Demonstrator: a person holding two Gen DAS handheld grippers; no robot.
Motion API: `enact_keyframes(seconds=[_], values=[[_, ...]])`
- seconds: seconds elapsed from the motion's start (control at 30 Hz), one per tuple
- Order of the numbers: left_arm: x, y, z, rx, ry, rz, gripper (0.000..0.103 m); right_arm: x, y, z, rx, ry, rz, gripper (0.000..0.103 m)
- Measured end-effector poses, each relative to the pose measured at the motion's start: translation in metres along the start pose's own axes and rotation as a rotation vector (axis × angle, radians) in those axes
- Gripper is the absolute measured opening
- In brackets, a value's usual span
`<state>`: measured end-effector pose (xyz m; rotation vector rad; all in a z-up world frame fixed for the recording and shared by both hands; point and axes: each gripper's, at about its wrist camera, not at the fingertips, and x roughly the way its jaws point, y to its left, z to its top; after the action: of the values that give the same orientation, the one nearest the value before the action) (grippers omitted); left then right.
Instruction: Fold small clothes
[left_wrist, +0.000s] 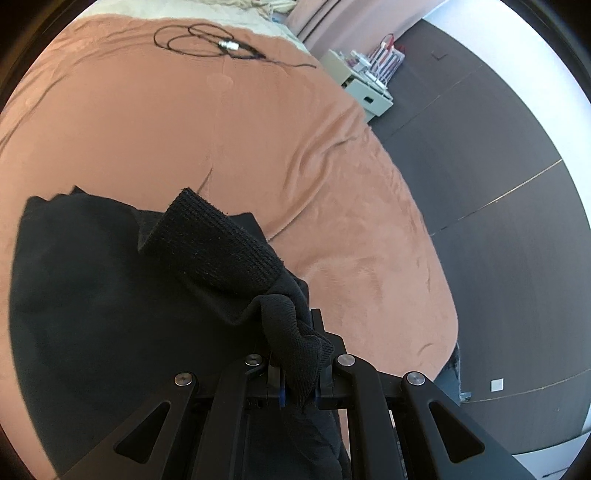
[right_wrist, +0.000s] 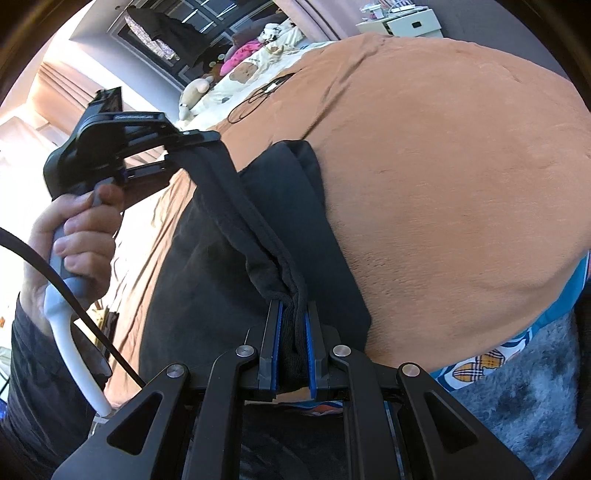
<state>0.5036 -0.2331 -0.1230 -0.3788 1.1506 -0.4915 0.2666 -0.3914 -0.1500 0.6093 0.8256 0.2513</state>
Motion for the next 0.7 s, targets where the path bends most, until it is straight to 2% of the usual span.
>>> enact_keyframes(seconds=[0.23,0.3,0.37,0.4,0.47,0.53,0.7], values=[[0.045,0.004,0.011,-0.021,0.054,0.033,0.012,0.004,0.001,-0.004,0.029,-0.006,-0.024,0.008],[0.056,0.006,0.014,-0.034,0.058,0.007,0.022,0.005,0.001,-0.004,0.039,-0.003,-0.025,0.008],[0.058,0.006,0.014,-0.042,0.046,-0.064,0.049,0.006,0.002,-0.005,0.049,0.001,-0.026,0.008],[0.055,0.006,0.014,-0.041,0.033,-0.103,0.055,0.007,0.003,-0.006,0.052,0.002,-0.026,0.008],[0.048,0.004,0.014,-0.019,0.013,-0.132,0.072,0.008,0.007,-0.008,0.053,0.004,-0.027,0.008],[0.038,0.003,0.012,0.016,-0.007,-0.112,0.077,0.007,0.008,-0.009,0.057,0.004,-0.024,0.008],[0.010,0.016,0.005,0.072,-0.012,-0.034,0.077,0.005,0.012,-0.009,0.055,0.001,-0.027,0.008]])
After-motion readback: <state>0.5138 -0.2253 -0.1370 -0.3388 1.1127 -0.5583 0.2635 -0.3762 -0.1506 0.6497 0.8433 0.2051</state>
